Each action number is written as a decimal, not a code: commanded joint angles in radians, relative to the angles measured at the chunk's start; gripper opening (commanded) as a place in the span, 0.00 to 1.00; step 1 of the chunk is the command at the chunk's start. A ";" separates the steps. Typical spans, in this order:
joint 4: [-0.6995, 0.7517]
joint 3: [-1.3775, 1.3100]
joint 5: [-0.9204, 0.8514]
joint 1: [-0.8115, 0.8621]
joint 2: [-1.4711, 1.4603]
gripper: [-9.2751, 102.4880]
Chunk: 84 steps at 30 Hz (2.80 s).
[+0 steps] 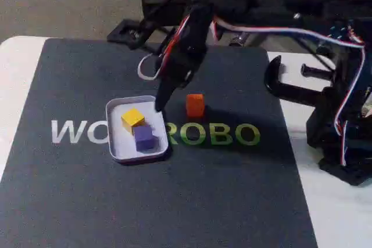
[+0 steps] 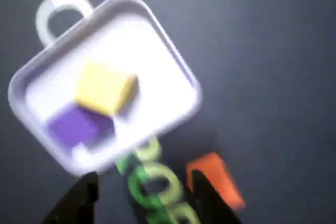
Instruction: Move blocks one by one until all three blocks are in the tray.
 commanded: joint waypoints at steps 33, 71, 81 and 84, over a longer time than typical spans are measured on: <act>-0.216 0.545 -0.558 0.156 0.351 0.26; -0.476 0.583 -0.376 0.080 0.219 0.01; -0.468 0.552 -0.147 0.012 0.324 0.01; -0.469 0.551 -0.103 -0.012 0.339 0.01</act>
